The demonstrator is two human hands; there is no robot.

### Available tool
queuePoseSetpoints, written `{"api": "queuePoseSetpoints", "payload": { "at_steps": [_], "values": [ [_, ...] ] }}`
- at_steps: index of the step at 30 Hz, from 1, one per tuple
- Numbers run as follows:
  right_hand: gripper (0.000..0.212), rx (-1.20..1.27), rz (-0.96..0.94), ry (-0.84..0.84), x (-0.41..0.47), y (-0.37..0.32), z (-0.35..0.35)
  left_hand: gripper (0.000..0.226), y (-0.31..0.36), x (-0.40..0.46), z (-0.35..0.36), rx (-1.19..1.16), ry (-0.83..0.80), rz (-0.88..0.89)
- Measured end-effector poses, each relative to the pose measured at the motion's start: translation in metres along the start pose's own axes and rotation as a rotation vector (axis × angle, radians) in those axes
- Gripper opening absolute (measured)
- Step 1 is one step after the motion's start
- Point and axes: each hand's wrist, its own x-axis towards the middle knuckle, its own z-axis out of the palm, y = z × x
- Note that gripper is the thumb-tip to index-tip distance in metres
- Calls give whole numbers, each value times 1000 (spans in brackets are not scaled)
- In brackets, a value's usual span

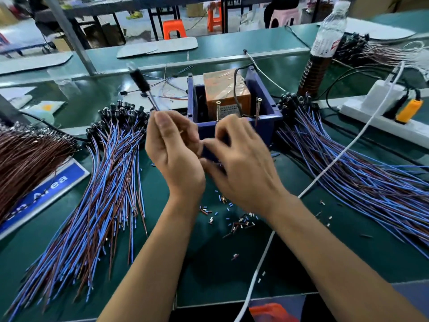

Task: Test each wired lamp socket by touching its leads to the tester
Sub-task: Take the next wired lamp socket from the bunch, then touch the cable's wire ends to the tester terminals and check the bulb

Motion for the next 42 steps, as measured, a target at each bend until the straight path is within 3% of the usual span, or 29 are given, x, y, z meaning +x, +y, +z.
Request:
{"api": "queuePoseSetpoints", "payload": {
  "at_steps": [4, 7, 14, 20, 26, 33, 42],
  "values": [
    [30, 24, 2, -173, -1, -2, 10, 39, 9, 17, -12, -112, 64, -38],
    [23, 56, 47, -147, -1, 8, 6, 39, 15, 29, -22, -113, 107, -19],
    [24, 119, 93, -106, -9, 57, -26, 39, 14, 37, -33, 163, 177, 263],
    [6, 428, 328, -69, -29, 84, -28, 42, -10, 17, -34, 502, -146, 451],
    [7, 701, 452, -78, -40, 84, -23, 39, -26, -11, -26, 707, -520, 370],
    [6, 880, 459, -48, -40, 76, -22, 23, -29, -22, -17, 716, -880, 209],
    [5, 902, 491, 22, -39, 80, -23, 2, -36, -22, -21, 439, -808, -144]
  ]
}}
